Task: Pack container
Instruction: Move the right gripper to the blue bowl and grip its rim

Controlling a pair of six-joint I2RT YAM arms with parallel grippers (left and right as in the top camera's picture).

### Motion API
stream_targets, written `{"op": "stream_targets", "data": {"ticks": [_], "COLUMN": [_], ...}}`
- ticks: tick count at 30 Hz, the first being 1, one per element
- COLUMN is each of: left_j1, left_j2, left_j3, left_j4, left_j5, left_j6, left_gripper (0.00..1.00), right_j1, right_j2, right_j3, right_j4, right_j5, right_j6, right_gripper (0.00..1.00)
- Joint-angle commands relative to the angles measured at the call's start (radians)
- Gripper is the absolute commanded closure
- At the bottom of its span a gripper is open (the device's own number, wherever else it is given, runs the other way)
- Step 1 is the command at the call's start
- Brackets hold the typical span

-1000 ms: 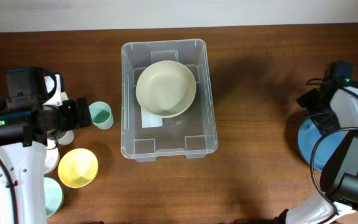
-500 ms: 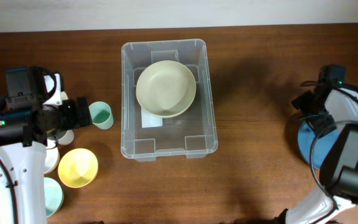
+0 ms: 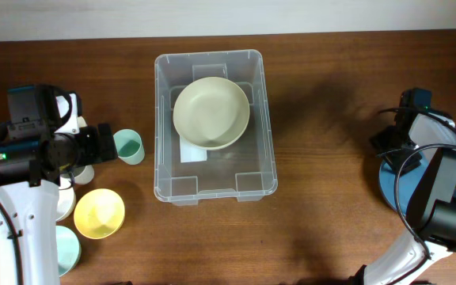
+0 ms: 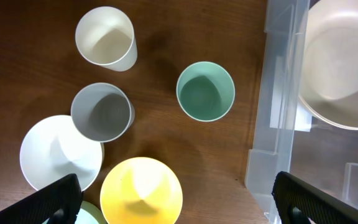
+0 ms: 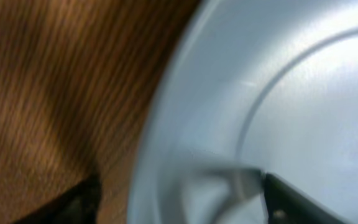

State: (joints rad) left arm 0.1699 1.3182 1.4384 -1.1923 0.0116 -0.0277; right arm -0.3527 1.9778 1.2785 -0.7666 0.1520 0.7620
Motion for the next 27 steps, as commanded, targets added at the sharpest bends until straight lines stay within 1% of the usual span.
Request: {"op": "stream_targets", "data": {"ticks": [1,4,6,7,9,12,13,19,27], "left_j1": [0.005,0.005,0.005,0.005,0.005,0.005,0.005,0.005,0.005], "left_j2": [-0.018,-0.018,-0.018,-0.018,-0.018,-0.018,-0.018,-0.018,-0.018], "left_j3": [0.02,0.02,0.02,0.02,0.02,0.02,0.02,0.02,0.02], "left_j4": [0.003,0.002,0.002,0.002,0.003,0.003,0.002,0.002,0.002], "left_j5": [0.019,0.019,0.019,0.019,0.019,0.019,0.019,0.019,0.019], "left_j6": [-0.014,-0.014,-0.014,-0.014,-0.014,-0.014,-0.014,-0.014,-0.014], "left_gripper": [0.0,0.0,0.0,0.0,0.0,0.0,0.0,0.0,0.0], "right_j1": [0.006,0.006,0.006,0.006,0.006,0.006,0.006,0.006,0.062], "right_j2": [0.011,0.011,0.011,0.011,0.011,0.011,0.011,0.01,-0.049], "right_j3": [-0.006,-0.006,-0.006,-0.006,-0.006,-0.005,-0.005,0.008,0.124], "right_j4": [0.001,0.002,0.003,0.003,0.005,0.009,0.01,0.003,-0.031], "right_j5": [0.016,0.016,0.016,0.016,0.016,0.016,0.016,0.015,0.016], "right_j6": [0.01,0.01,0.01,0.01,0.01,0.01,0.01,-0.008,-0.159], "right_gripper": [0.36,0.5,0.63,0.72,0.85,0.95,0.96,0.96,0.96]}}
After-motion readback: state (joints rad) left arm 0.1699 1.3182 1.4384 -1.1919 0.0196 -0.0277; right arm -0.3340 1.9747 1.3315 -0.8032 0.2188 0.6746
